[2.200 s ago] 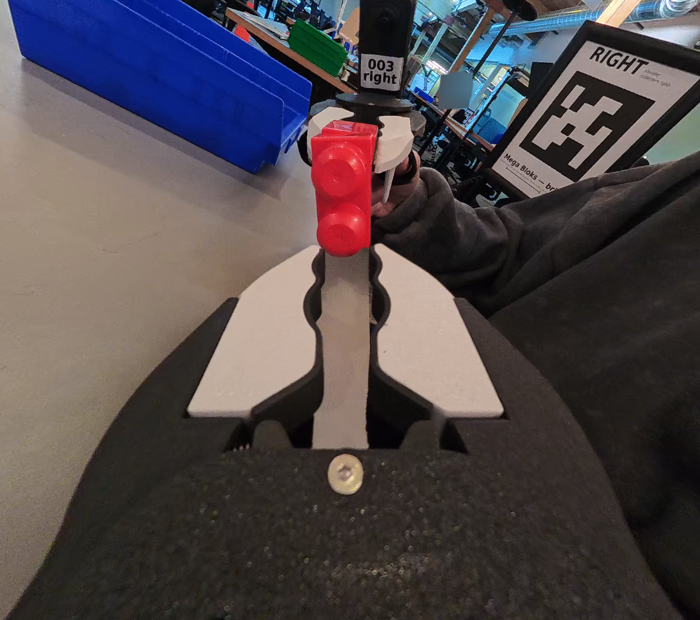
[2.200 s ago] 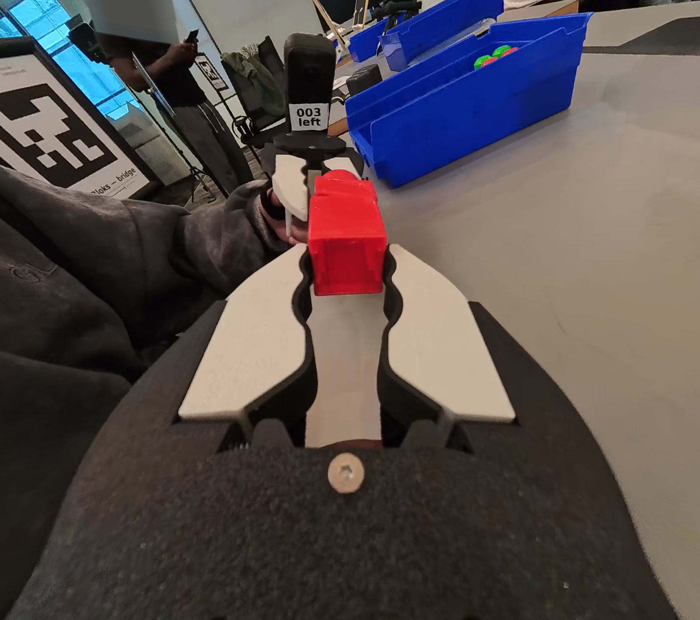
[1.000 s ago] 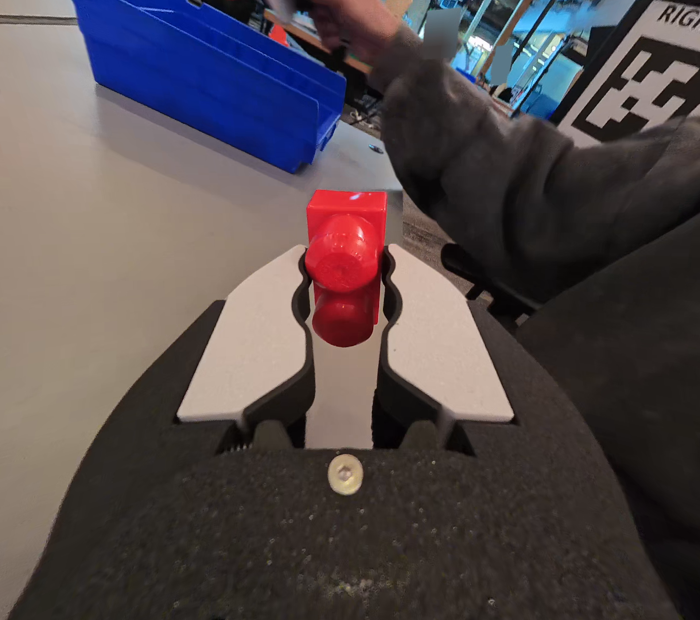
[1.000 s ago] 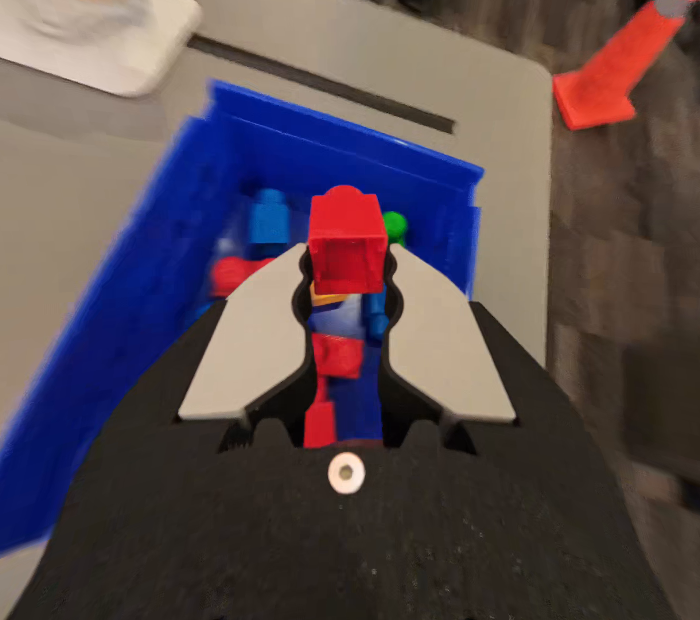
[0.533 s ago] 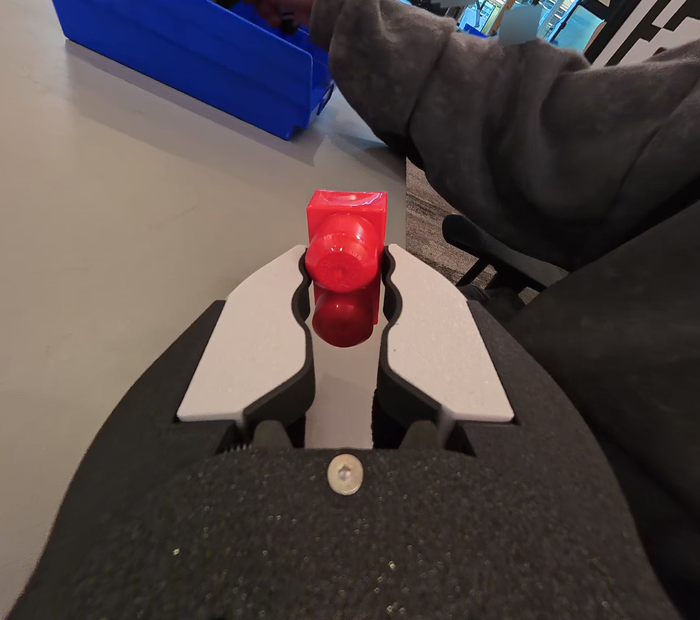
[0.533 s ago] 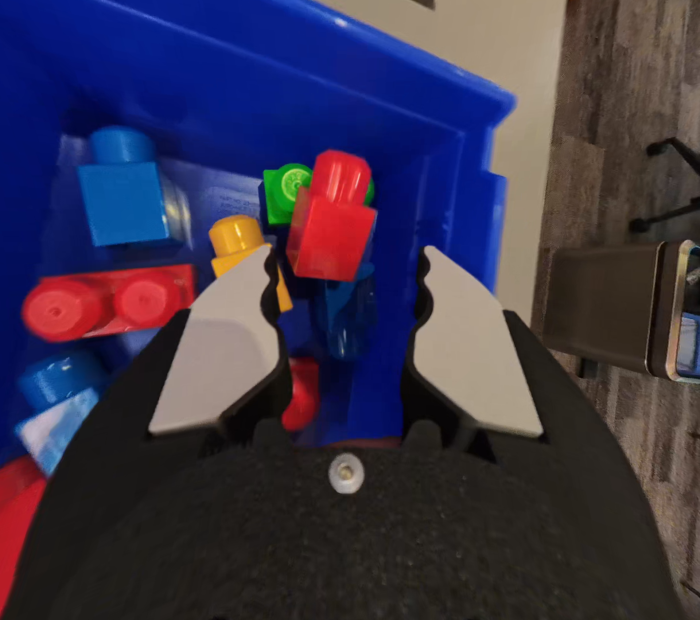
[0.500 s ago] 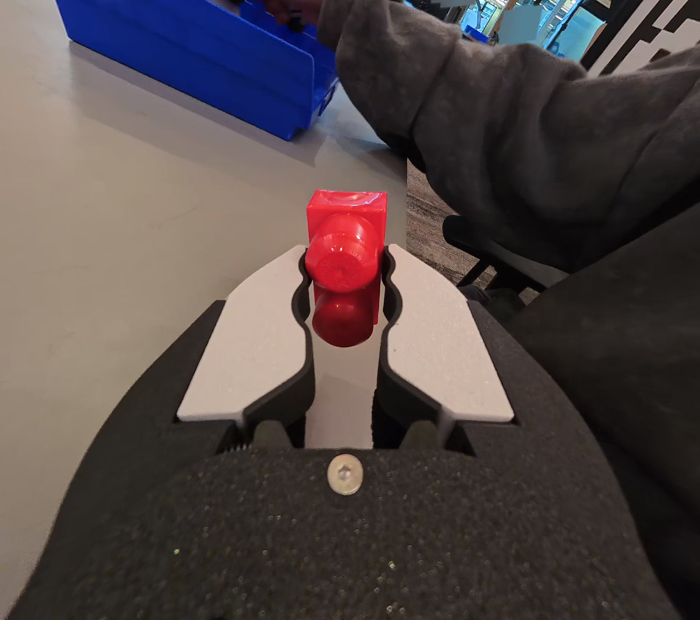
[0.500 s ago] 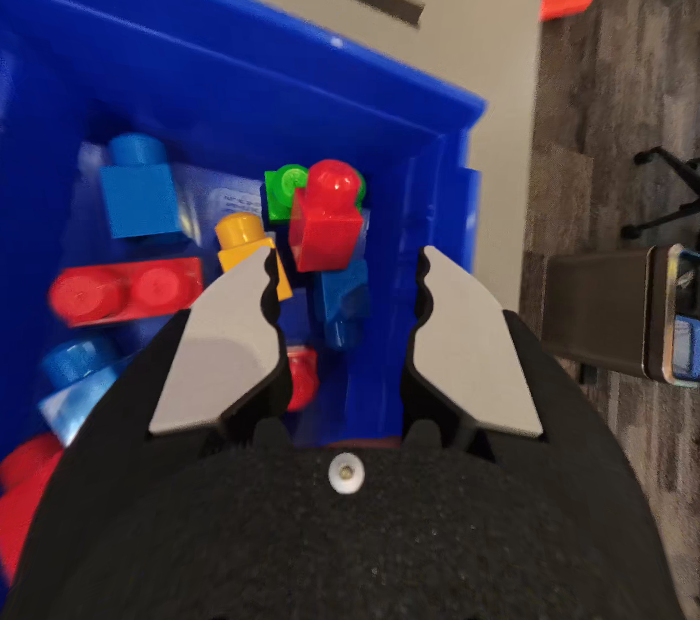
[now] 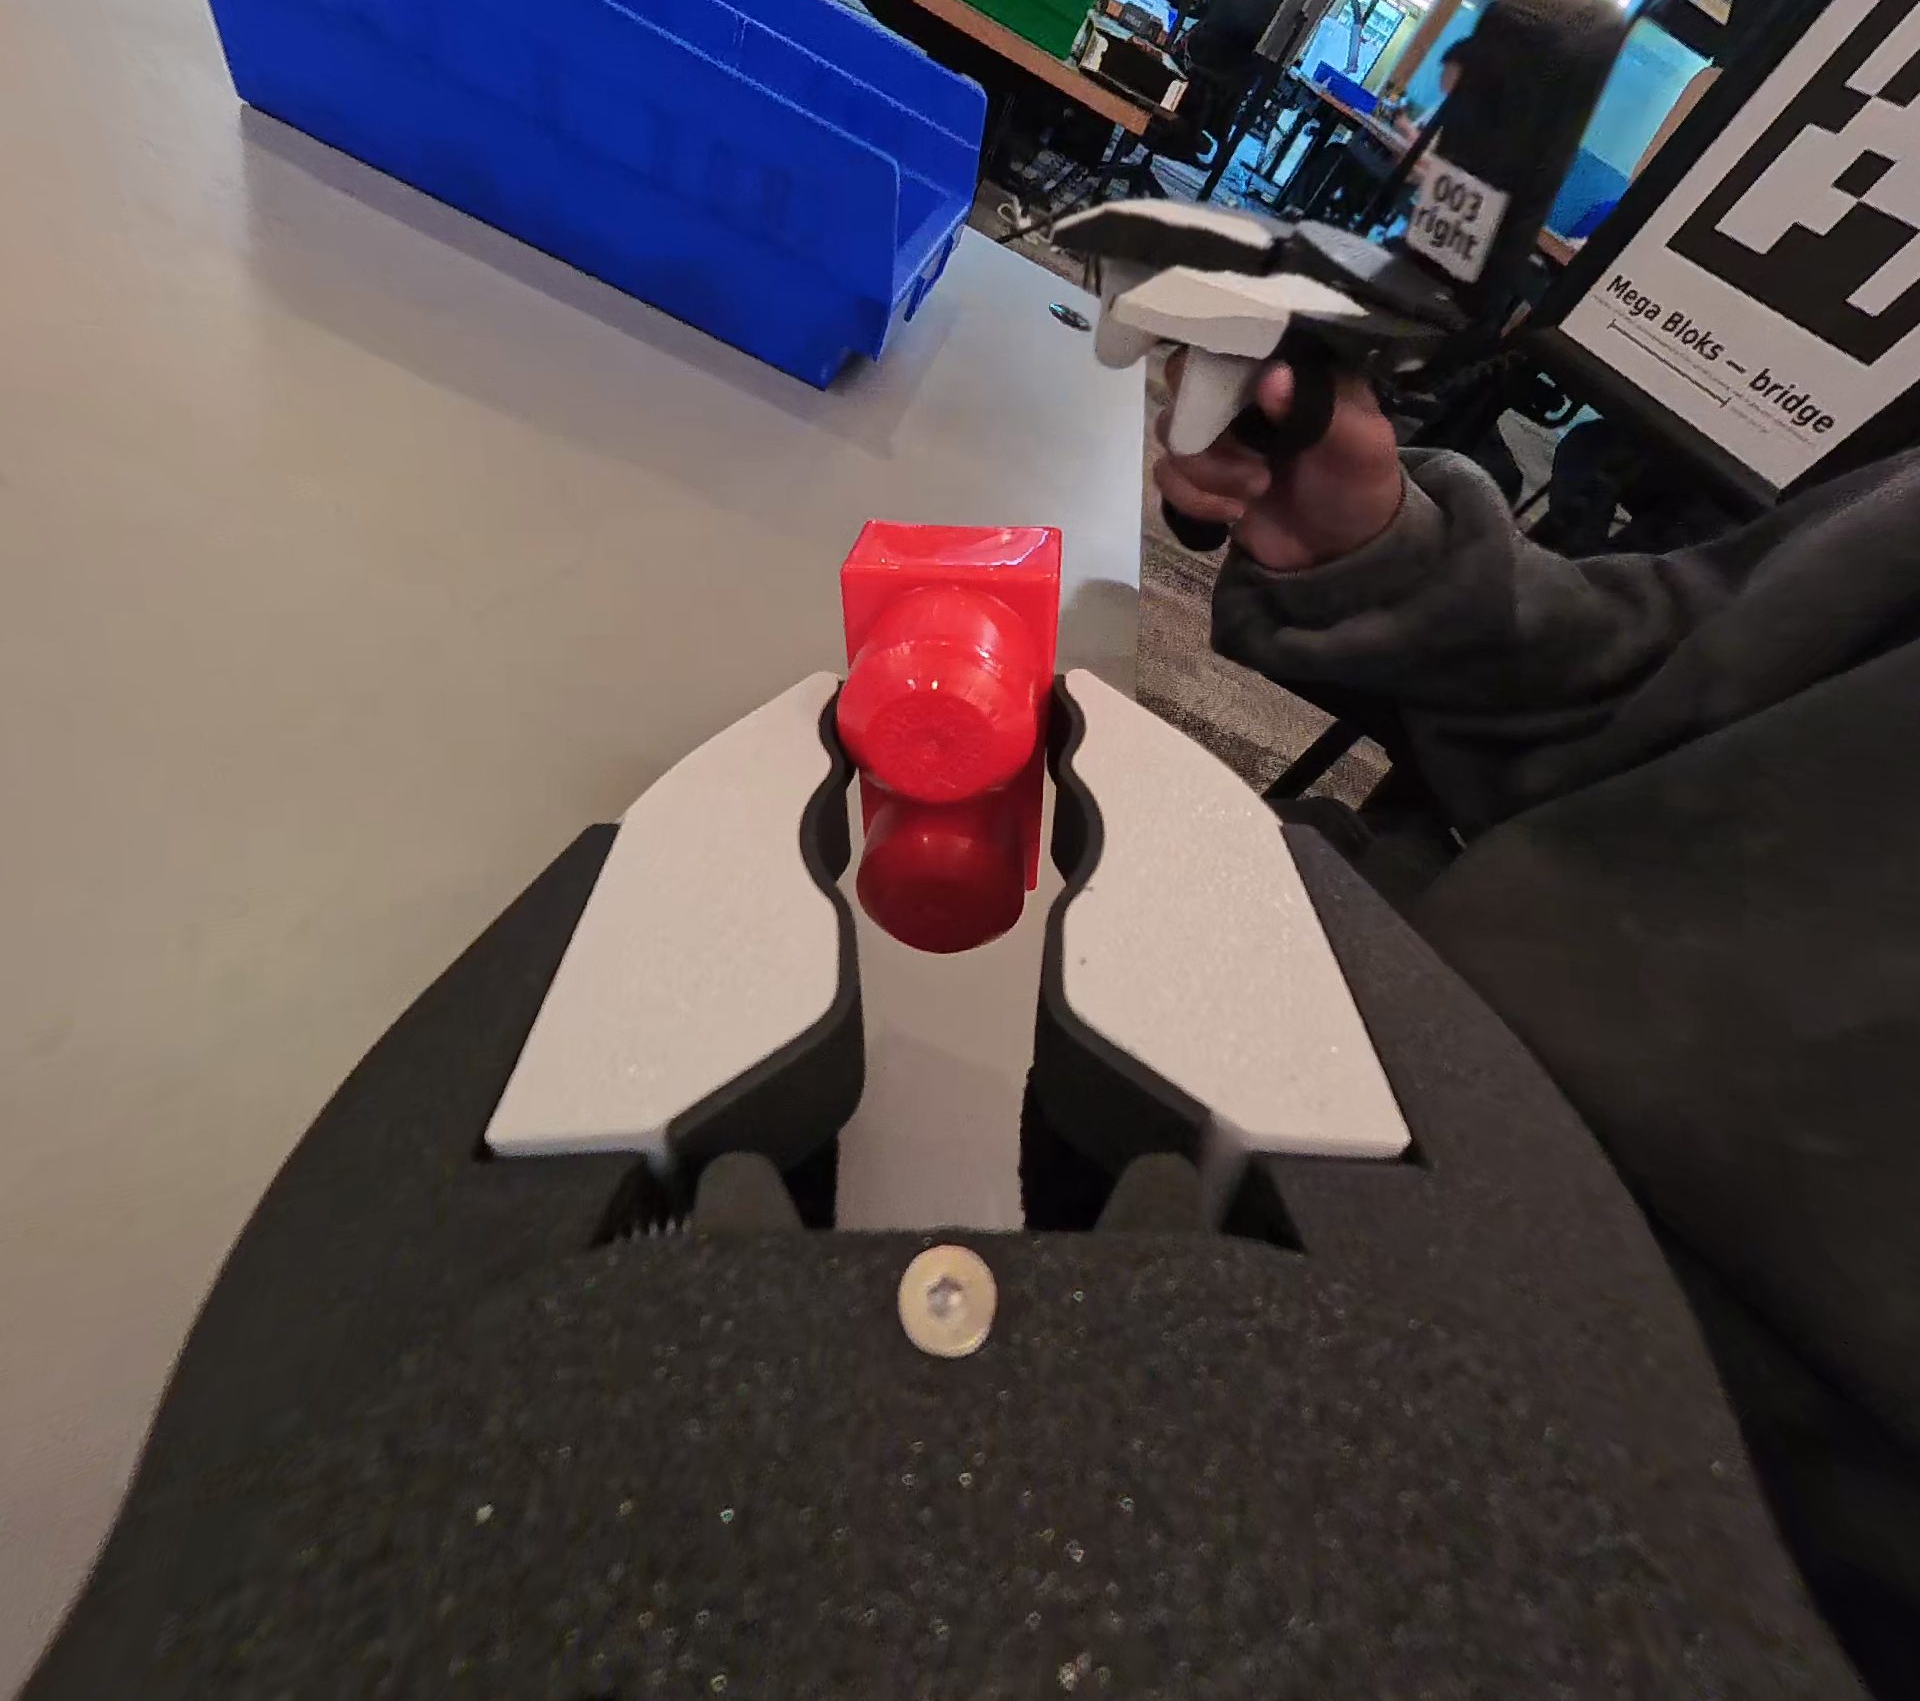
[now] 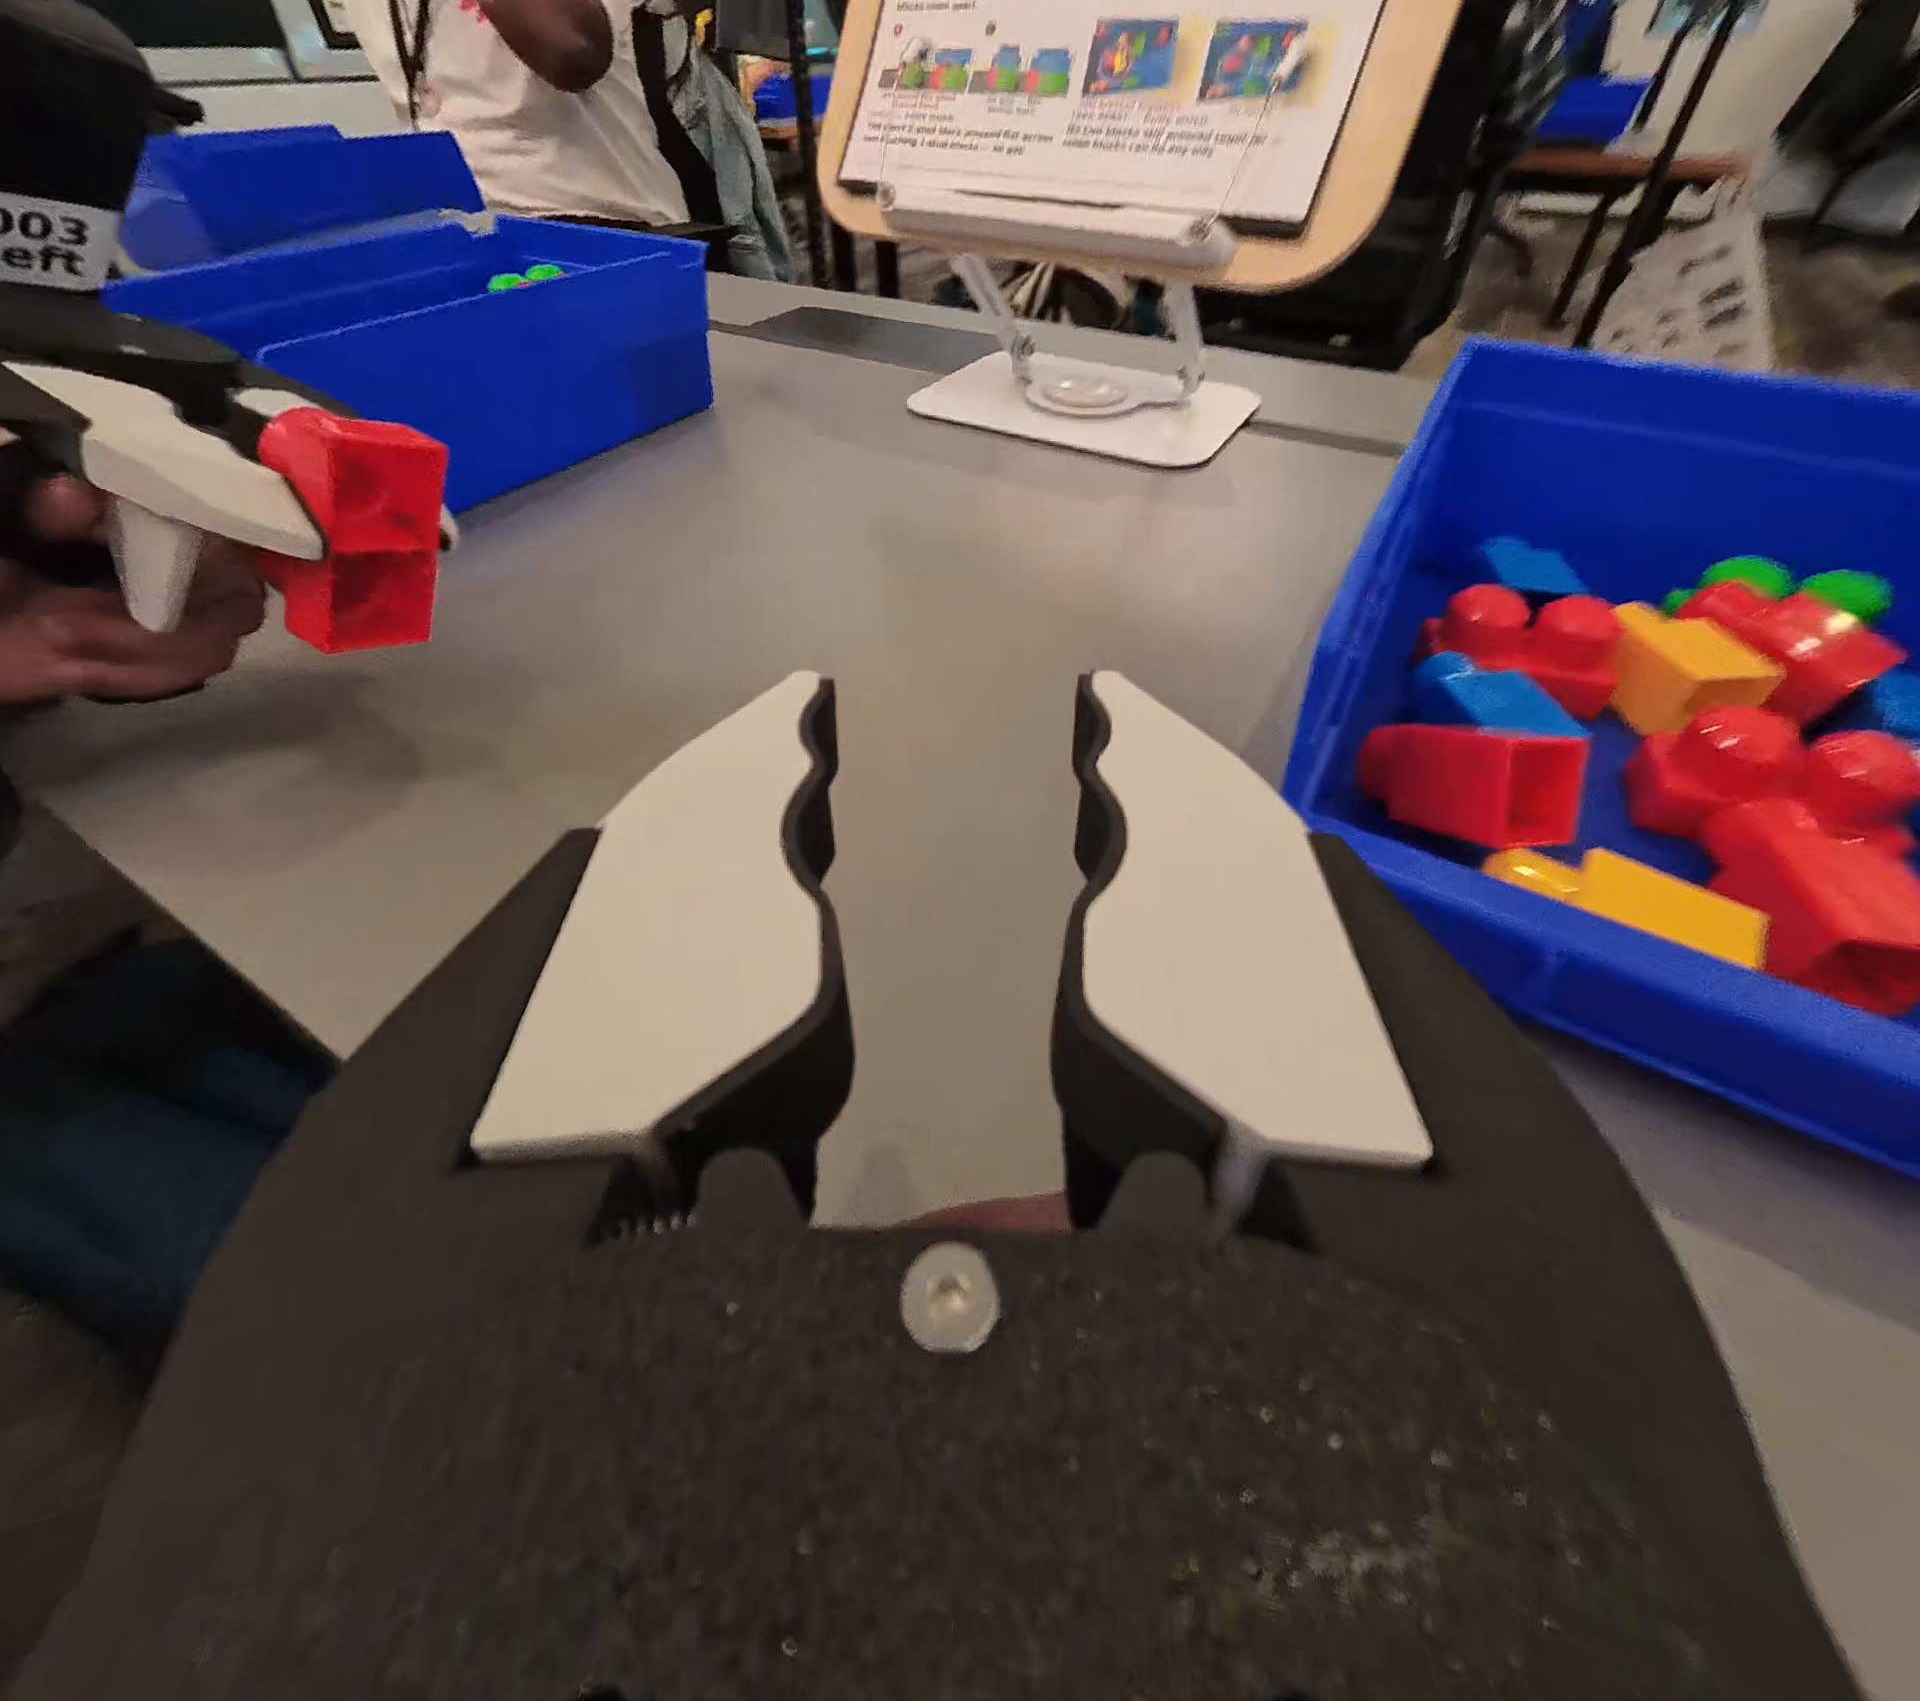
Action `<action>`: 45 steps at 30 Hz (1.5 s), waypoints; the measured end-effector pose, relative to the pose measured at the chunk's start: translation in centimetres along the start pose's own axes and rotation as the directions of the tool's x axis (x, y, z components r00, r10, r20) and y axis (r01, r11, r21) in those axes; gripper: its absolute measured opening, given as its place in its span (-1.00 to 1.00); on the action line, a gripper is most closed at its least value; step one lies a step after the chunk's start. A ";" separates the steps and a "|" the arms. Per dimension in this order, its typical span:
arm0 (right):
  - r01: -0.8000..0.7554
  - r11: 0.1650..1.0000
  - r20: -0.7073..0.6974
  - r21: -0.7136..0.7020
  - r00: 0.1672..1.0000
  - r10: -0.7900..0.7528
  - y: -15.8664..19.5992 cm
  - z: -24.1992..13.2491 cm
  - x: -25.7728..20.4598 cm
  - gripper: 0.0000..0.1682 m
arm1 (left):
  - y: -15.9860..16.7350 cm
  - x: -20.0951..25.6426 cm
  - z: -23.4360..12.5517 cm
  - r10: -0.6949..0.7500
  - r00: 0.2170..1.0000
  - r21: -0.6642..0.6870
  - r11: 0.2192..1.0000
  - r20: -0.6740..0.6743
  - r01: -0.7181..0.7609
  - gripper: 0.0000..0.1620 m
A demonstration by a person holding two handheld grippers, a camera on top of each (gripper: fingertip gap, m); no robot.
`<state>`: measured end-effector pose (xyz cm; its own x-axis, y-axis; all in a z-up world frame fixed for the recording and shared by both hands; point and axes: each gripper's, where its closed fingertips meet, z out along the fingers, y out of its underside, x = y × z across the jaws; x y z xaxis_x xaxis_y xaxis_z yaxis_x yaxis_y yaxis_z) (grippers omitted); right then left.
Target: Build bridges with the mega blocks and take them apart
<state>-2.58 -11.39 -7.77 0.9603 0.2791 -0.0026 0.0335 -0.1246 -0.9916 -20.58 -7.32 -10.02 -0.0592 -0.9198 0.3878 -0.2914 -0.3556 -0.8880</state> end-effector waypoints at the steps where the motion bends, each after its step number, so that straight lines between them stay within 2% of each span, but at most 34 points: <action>1: 0.020 1.000 -0.012 0.015 1.000 -0.020 -0.2 -0.3 0.1 -0.49 | 0.0 0.1 0.3 0.005 1.000 -0.007 1.000 -0.002 -0.005 -0.57; 4: -0.020 1.000 -0.009 0.000 1.000 0.020 0.9 -0.5 0.7 -0.49 | 0.0 0.4 1.3 0.014 1.000 -0.026 1.000 -0.010 -0.014 -0.57; 7: -0.055 0.998 0.082 -0.033 0.995 0.058 1.9 0.0 -0.4 -0.49 | 0.2 0.4 2.2 0.001 1.000 -0.043 0.999 -0.020 -0.002 -0.57; 8: -0.049 0.998 0.102 -0.045 0.993 0.053 2.1 0.1 -0.9 -0.49 | 0.4 -0.1 2.6 -0.001 1.000 -0.070 0.998 0.000 0.001 -0.57; 10: -0.005 0.998 0.101 -0.065 0.995 0.011 2.5 0.4 -1.5 -0.49 | 1.3 -2.6 3.2 0.062 0.990 -0.215 0.976 0.129 -0.033 -0.57; 12: 0.055 0.996 0.096 -0.071 0.994 -0.048 2.6 0.5 -2.0 -0.49 | 1.9 -5.2 3.4 0.169 0.955 -0.425 0.904 0.245 -0.051 -0.57; 13: 0.072 0.995 0.098 -0.075 0.993 -0.065 2.6 0.6 -2.2 -0.49 | 2.1 -6.2 3.5 0.223 0.934 -0.536 0.843 0.279 -0.041 -0.57; 16: 0.080 0.993 0.116 -0.082 0.991 -0.070 2.6 1.0 -2.8 -0.49 | 2.1 -9.6 3.7 0.434 0.848 -0.793 0.608 0.303 -0.028 -0.57; 18: 0.077 0.994 0.121 -0.081 0.990 -0.067 2.5 1.0 -3.0 -0.49 | 2.2 -11.5 4.5 0.470 0.830 -0.866 0.499 0.299 0.029 -0.57; 22: 0.073 0.993 0.119 -0.088 0.991 -0.062 2.6 0.9 -3.0 -0.49 | 2.5 -13.0 6.4 0.420 0.840 -0.878 0.461 0.345 0.130 -0.57; 27: 0.061 0.988 0.109 -0.139 0.993 -0.046 3.8 1.0 -2.6 -0.48 | 2.8 -13.6 6.9 0.336 0.844 -0.822 0.535 0.418 0.195 -0.46; 29: 0.043 0.985 0.085 -0.164 0.996 -0.030 4.1 1.1 -2.4 -0.47 | 2.4 -13.6 6.0 0.316 0.833 -0.787 0.581 0.454 0.208 -0.30; 30: 0.035 0.983 0.069 -0.182 0.997 -0.023 4.3 1.2 -2.4 -0.45 | 2.0 -13.3 5.3 0.300 0.827 -0.757 0.618 0.476 0.212 -0.23; 33: 0.016 0.972 0.036 -0.235 0.999 -0.007 5.0 1.6 -3.0 -0.39 | 0.8 -10.6 2.1 0.227 0.821 -0.615 0.768 0.524 0.180 -0.22; 37: 0.014 0.941 -0.006 -0.339 1.000 -0.017 6.3 3.4 -4.5 -0.16 | 1.5 -5.8 -1.9 0.087 0.830 -0.335 0.934 0.550 0.124 -0.28; 38: 0.028 0.935 -0.015 -0.354 0.999 -0.036 6.4 4.3 -4.7 -0.07 | 2.2 -4.7 -2.5 0.050 0.837 -0.271 0.955 0.544 0.119 -0.31; 41: 0.070 0.905 -0.023 -0.420 0.996 -0.088 6.6 7.2 -5.5 0.03 | 4.3 -2.1 -3.7 0.005 0.857 -0.164 0.982 0.515 0.093 -0.32; 45: 0.033 0.897 0.006 -0.440 0.999 -0.035 5.5 12.4 -6.4 0.04 | 4.3 -1.4 -4.5 -0.004 0.845 -0.041 0.999 0.535 0.030 -0.33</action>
<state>-11.97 -2.00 -14.81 0.9570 0.2885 0.0310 0.1841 -0.5212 -0.8333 -26.04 -6.77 -13.28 0.4615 -0.8645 0.1989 -0.3320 -0.3763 -0.8650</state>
